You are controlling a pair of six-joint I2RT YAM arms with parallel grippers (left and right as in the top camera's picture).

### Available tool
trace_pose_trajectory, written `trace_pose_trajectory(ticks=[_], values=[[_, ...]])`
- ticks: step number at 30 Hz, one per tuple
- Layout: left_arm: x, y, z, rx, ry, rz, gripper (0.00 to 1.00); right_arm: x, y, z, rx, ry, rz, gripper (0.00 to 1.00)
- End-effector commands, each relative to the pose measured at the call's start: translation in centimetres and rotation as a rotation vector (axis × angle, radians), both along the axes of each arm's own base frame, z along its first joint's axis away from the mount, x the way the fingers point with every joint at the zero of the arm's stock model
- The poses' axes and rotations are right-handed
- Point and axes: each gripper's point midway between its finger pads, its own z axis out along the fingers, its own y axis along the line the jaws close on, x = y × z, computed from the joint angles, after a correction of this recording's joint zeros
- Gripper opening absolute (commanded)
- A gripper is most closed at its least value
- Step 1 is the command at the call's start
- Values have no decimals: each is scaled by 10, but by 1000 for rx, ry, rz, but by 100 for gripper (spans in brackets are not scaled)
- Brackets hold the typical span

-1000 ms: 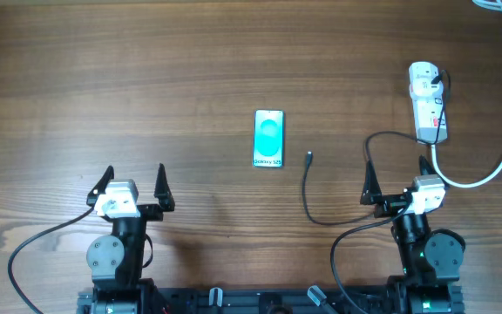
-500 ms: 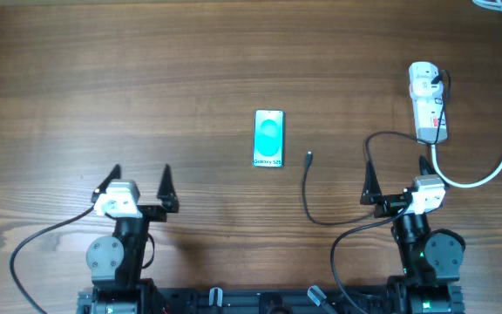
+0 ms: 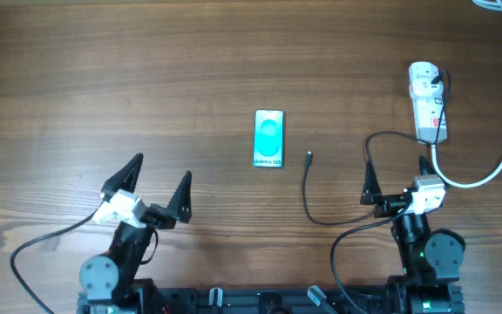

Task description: Plug charger to phone and switch on socket

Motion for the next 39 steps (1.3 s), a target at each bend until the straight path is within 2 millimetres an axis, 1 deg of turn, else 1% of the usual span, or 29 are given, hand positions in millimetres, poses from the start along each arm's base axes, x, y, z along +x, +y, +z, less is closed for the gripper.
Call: trace_pose_trajectory(ticks=[1, 4, 6, 8, 14, 15, 16, 18, 19, 20, 24, 25, 26, 27, 29, 30, 32, 34, 39], values=[[-4, -4, 8, -1, -33, -21, 100, 0, -1, 0, 14, -3, -8, 100], [-4, -4, 8, -1, -33, -20, 100, 0, -1, 0, 14, -3, -8, 100], [-2, 3, 11, -11, -39, 17, 100, 0, -1, 0, 14, -3, -8, 100], [-2, 10, 18, -22, -54, 60, 100, 0, -1, 0, 14, -3, -8, 100], [-8, 11, 40, -24, -100, 67, 100, 0, -1, 0, 14, -3, -8, 100], [-11, 12, 51, -27, -122, 75, 100, 0, -1, 0, 14, -3, -8, 100], [-14, 19, 68, -41, -148, 115, 100, 0, -1, 0, 14, -3, -8, 100], [-15, 25, 86, -52, -140, 150, 100, 0, -1, 0, 14, -3, -8, 100], [-13, 28, 100, -54, -82, 168, 100, 0, -1, 0, 14, -3, -8, 100], [-9, 28, 108, -49, -9, 169, 100, 0, -1, 0, 14, -3, -8, 100], [12, 28, 127, -25, 306, 172, 100, 0, -1, 0, 14, -3, -8, 100], [15, 22, 132, -19, 384, 137, 100, 0, -1, 0, 14, -3, -8, 100], [15, 14, 140, -16, 426, 87, 100, 0, -1, 0, 14, -3, -8, 100], [15, 1, 149, -15, 461, 9, 100, 0, -1, 0, 14, -3, -8, 100], [13, -18, 163, -15, 487, -120, 100, 0, -1, 0, 14, -3, -8, 100], [15, -23, 168, -15, 480, -154, 100, 0, -1, 0, 14, -3, -8, 100], [19, -23, 166, -17, 499, -155, 100, 0, -1, 0, 14, -3, -8, 100], [21, -22, 160, -25, 555, -146, 100, 0, -1, 0, 14, -3, -8, 100], [34, -4, 148, -20, 792, -25, 100, 0, -1, 0, 14, -3, -8, 100]])
